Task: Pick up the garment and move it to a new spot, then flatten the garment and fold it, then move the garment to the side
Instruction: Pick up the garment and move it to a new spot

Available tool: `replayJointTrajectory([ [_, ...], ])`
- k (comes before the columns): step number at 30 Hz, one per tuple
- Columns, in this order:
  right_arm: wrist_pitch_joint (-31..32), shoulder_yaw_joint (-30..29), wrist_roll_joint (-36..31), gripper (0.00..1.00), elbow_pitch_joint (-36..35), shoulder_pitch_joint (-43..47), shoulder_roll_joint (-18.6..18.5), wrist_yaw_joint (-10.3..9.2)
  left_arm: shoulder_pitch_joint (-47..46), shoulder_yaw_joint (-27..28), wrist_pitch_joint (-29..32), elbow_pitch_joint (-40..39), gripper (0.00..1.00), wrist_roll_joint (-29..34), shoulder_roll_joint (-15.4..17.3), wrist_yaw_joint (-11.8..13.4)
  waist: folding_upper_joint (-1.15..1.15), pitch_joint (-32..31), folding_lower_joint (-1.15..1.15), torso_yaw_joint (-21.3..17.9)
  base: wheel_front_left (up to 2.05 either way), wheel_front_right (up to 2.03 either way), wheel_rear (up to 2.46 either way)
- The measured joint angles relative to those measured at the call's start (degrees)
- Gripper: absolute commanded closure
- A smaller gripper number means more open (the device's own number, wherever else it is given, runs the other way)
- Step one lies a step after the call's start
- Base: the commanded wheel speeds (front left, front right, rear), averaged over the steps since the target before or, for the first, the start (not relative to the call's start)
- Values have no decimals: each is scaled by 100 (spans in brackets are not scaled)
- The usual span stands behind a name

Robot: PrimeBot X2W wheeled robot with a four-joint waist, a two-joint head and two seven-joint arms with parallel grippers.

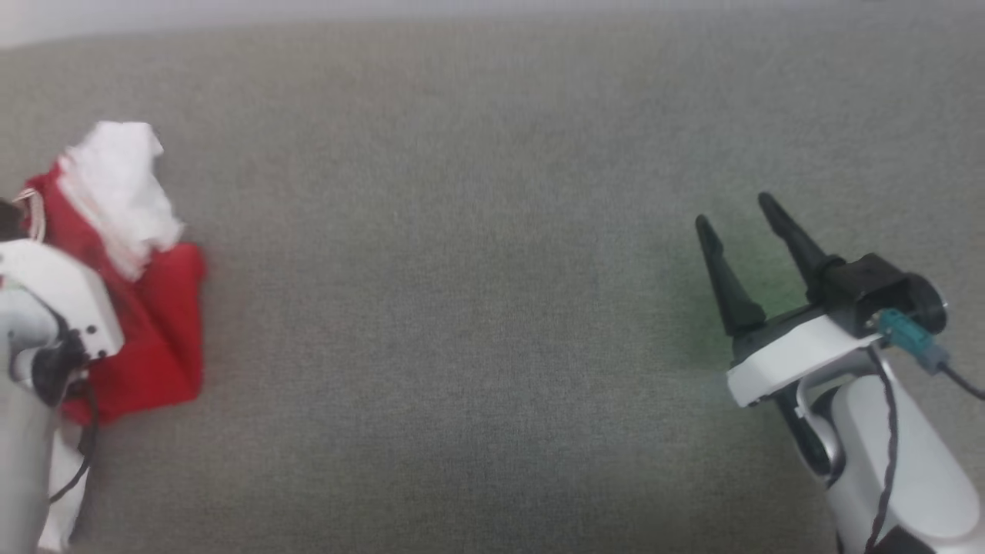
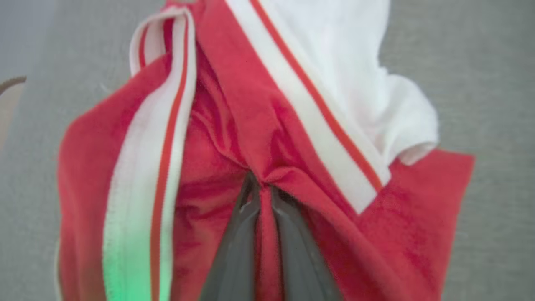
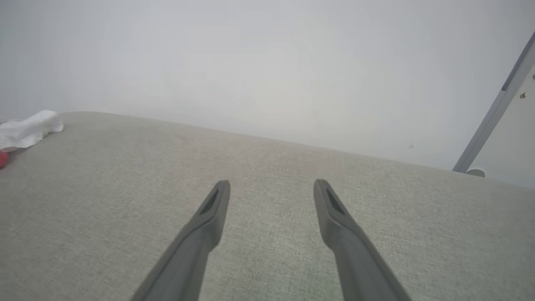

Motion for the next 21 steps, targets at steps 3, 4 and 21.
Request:
replayJointTrajectory([
  [3,1,-33,0,0,54,81,105,0,-110,-220,-220,-291,100,16,0,-7,0,-243,0,8,0,0,0],
  [4,1,-58,0,0,57,94,151,0,-154,-301,-231,-425,100,-20,0,-7,0,-321,0,4,0,0,0],
  [21,1,-664,193,0,-12,336,767,0,-623,-2108,973,-3900,100,-1960,-772,-8,0,-289,0,-1076,0,0,0],
])
